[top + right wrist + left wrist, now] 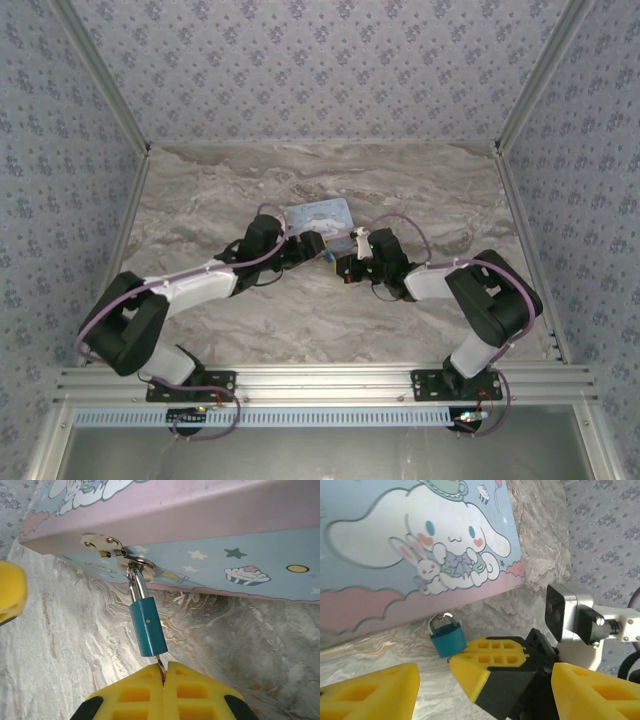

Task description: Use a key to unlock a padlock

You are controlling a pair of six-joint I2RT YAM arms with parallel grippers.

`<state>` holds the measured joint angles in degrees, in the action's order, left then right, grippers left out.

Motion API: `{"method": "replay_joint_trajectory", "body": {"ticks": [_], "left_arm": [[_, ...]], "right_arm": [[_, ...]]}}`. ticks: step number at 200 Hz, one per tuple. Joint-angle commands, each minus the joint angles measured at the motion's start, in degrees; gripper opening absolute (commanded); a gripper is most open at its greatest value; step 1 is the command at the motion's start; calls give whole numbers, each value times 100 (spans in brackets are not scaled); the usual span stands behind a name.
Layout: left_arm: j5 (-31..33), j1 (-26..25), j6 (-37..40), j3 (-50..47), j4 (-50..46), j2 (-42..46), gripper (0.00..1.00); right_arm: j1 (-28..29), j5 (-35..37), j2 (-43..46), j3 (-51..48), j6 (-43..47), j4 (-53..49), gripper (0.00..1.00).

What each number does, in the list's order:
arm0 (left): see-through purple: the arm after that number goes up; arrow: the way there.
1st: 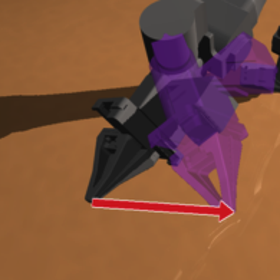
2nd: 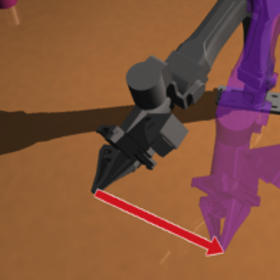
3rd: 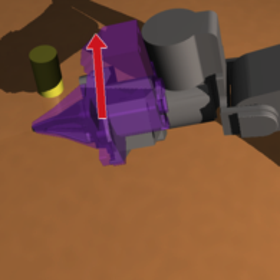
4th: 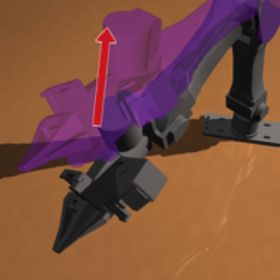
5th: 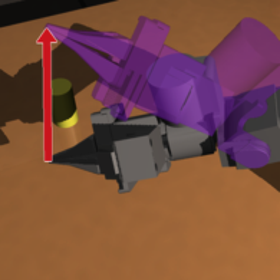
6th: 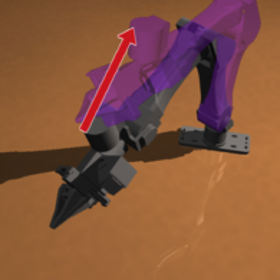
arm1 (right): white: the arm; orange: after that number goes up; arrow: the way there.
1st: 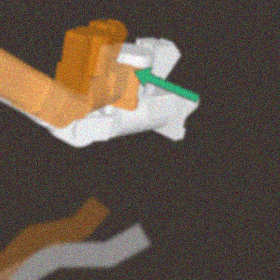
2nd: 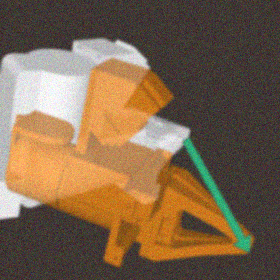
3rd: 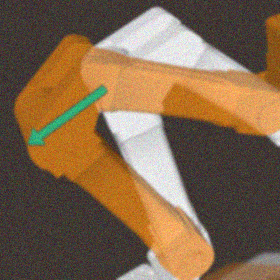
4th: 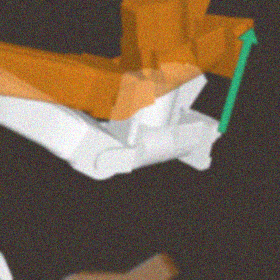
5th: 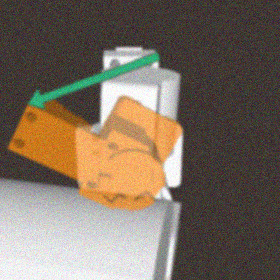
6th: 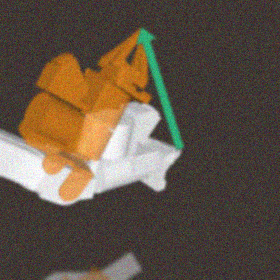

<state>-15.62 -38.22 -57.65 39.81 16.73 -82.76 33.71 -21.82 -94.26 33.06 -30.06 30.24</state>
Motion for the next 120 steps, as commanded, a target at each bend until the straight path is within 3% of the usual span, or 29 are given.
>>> {"method": "replay_joint_trajectory", "body": {"ticks": [1,60,120], "left_arm": [[52,44,-183,-393,139,367,70],[-741,178,-963,-1034,1743,170,68],[-787,179,-1461,-1318,3460,-755,60]], "right_arm": [[104,-36,157,143,-481,319,0],[250,20,186,352,-1098,73,0],[328,81,179,399,-1383,-57,0]]}}
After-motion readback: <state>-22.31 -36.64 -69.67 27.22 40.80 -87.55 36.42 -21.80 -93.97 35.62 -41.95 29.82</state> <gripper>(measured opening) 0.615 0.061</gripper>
